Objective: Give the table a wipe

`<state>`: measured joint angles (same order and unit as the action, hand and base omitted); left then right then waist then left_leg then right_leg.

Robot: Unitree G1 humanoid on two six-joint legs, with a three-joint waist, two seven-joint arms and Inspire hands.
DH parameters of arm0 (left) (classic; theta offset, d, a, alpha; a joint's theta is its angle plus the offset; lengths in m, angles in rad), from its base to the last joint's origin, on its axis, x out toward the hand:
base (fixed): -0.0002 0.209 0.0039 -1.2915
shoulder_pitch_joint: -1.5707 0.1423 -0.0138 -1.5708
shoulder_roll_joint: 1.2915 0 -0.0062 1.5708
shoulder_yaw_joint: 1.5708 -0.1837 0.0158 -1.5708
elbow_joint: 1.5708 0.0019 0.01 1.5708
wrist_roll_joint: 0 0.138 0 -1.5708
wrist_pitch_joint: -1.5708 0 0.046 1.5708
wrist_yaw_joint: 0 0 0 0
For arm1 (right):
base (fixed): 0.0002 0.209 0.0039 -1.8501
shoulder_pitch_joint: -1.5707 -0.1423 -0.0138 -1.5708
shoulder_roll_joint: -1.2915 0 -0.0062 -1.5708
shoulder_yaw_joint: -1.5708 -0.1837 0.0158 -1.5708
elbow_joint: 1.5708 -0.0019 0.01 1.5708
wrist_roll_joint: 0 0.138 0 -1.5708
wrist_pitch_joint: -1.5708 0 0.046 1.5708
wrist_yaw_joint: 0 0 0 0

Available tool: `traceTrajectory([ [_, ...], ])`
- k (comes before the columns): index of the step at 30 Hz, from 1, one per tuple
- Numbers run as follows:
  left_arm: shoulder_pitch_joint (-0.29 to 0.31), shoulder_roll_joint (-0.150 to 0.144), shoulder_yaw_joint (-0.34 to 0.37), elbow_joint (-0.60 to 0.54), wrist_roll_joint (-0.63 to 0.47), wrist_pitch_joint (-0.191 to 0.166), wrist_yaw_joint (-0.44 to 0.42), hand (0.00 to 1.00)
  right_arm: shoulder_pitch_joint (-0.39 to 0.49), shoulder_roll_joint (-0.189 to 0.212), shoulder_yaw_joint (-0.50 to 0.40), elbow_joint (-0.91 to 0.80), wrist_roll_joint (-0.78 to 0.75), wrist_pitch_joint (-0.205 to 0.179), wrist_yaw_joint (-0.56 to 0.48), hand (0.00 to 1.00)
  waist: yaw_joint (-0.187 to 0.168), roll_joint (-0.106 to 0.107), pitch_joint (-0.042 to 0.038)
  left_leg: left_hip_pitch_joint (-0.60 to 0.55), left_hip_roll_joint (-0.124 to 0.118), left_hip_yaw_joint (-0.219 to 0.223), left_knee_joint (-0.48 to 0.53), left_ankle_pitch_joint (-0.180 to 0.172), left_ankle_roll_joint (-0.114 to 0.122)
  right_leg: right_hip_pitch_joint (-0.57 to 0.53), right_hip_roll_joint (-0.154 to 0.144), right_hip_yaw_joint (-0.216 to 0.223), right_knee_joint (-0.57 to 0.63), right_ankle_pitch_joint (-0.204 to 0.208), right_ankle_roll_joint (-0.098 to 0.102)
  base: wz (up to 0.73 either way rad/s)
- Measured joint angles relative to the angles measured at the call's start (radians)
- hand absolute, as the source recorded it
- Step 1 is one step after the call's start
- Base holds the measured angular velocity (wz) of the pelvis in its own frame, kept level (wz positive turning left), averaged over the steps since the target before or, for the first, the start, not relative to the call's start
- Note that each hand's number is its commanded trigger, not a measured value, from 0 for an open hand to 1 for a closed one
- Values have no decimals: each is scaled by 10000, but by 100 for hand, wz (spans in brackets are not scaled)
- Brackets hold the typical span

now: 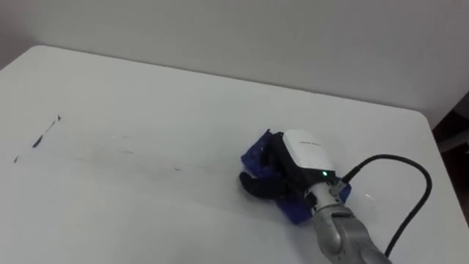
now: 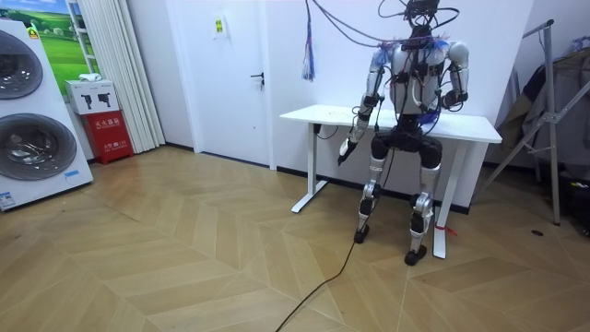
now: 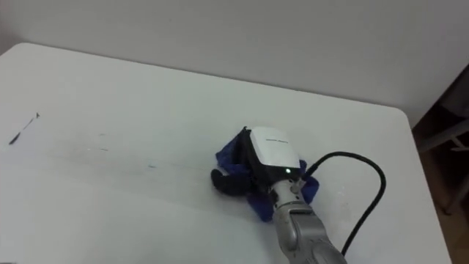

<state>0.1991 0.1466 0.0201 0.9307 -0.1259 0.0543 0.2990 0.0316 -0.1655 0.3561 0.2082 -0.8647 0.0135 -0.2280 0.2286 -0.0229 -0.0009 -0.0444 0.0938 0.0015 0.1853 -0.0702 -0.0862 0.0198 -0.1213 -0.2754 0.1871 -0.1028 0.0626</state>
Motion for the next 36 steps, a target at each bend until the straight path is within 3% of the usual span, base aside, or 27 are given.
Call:
traceTrajectory([
  [6, 114, -12, 163, 118, 10, -49, -100, 0, 331, -99, -568, -1007, 394, -16, 169, 0, -228, 60, 24, -46, -45, 1, 34, -22, 38, -27, 27, 230, 1, 2, 10, -1],
  [10, 460, -1, 405, 111, 5, -187, -123, 0, 329, -347, -1469, -2197, 455, -44, 177, 0, -462, 19, 14, -39, -54, 13, 25, 43, 50, -64, 28, 265, 19, 1, 9, -1],
  [15, 772, 46, 880, 110, 97, -184, -183, 0, 339, -407, -2316, -2682, 514, -14, 63, 0, -775, -110, -62, -103, -54, 18, 44, 40, 55, -118, 19, 276, 12, -3, 10, -1],
  [16, 772, 55, 1025, 110, 102, -184, -175, 0, 339, -436, -2511, -2691, 634, 15, -45, 0, -808, -167, -86, -130, -54, 31, 44, 40, 55, -155, 18, 286, 12, -5, 14, 0],
  [23, 794, 73, 1238, 113, 102, -172, -196, 0, 474, -618, -3542, -2681, 1607, -3, -617, 0, -1163, -192, -42, -108, -66, 71, 54, 42, 61, -117, 9, 320, 12, 8, 47, 0],
  [27, 955, 78, 1428, 115, 90, -176, -223, 0, 1016, -830, -4249, -2416, 2575, -10, -892, 0, -1215, -201, -13, -36, -66, 121, 43, 41, 64, -116, 6, 412, 32, 7, 45, -6],
  [29, 1042, 113, 1445, 102, 53, -185, -239, 0, 1092, -830, -4547, -1988, 3036, -44, -1038, 0, -1466, -297, -14, -37, -81, 112, 57, 34, 74, -114, -28, 370, 55, -26, -1, 0],
  [30, 1134, 117, 1487, 116, 55, -185, -264, 0, 1105, -832, -4830, -1684, 3265, -40, -1254, 0, -1513, -280, 22, -7, -108, 113, 52, 22, 91, -139, -60, 373, 101, -46, -7, -10],
  [36, 1492, 306, 1880, 114, 112, -144, -332, 0, 1184, -923, -5822, -424, 4486, -43, -2788, 0, -1809, -375, 38, 46, -197, 128, 48, -3, 133, -157, -157, 386, 173, -31, 63, -3],
])
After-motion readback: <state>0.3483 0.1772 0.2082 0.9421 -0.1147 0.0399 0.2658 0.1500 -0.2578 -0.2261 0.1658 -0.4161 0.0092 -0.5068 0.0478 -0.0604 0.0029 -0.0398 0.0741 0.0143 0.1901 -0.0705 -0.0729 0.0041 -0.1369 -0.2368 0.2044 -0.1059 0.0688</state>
